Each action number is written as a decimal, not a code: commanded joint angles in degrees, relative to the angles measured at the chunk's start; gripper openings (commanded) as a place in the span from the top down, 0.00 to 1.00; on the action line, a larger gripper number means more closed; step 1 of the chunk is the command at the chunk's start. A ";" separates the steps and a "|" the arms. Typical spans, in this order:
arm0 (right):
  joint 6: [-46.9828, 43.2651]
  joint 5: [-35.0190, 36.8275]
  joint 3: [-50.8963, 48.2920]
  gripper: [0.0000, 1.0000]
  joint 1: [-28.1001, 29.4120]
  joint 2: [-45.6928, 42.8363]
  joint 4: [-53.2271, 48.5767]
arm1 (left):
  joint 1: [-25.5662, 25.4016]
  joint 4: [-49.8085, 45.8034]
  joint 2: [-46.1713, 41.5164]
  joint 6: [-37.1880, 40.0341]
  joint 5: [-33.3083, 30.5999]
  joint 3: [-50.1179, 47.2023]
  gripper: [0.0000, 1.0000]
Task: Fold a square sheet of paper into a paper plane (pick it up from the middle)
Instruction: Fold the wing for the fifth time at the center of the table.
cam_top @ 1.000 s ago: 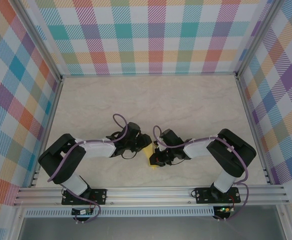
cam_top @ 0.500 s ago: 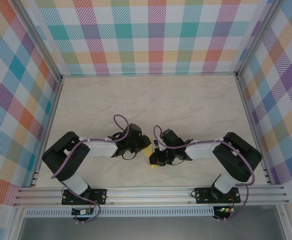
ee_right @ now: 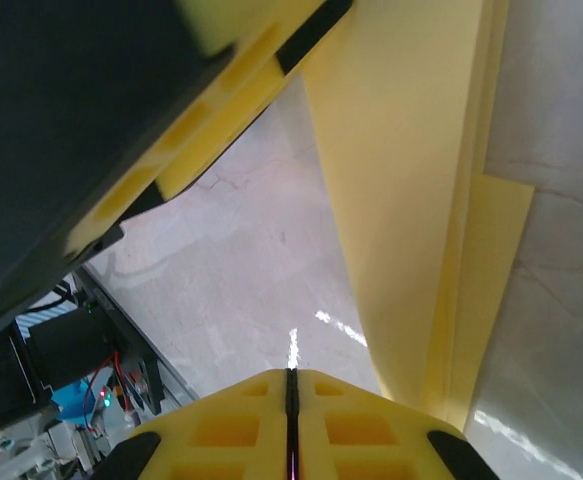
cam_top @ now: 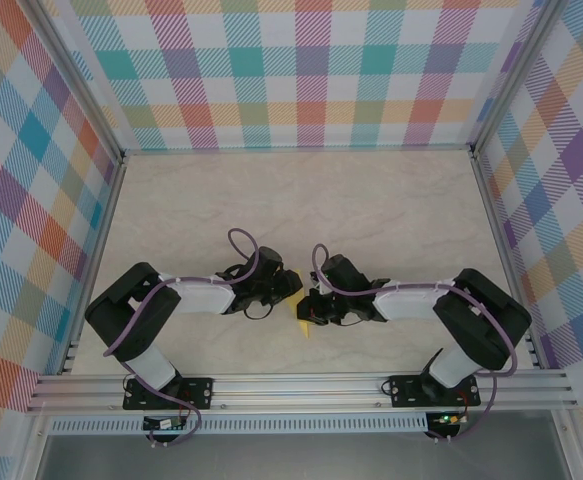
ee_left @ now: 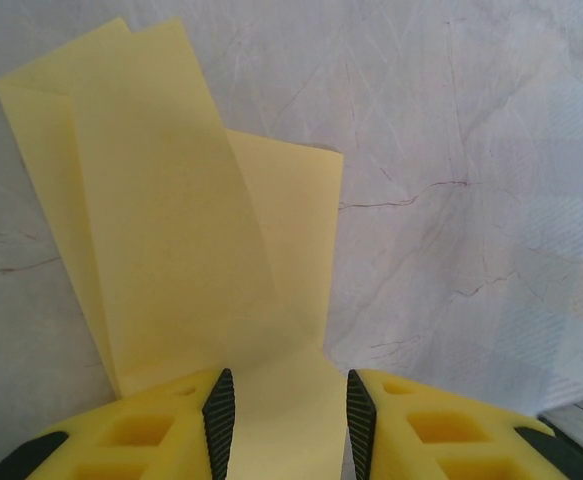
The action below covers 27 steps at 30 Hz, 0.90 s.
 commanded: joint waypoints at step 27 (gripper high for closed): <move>-14.21 -7.88 1.32 0.98 -4.76 7.81 -11.31 | 0.44 -5.31 -11.60 5.06 -0.12 0.93 0.51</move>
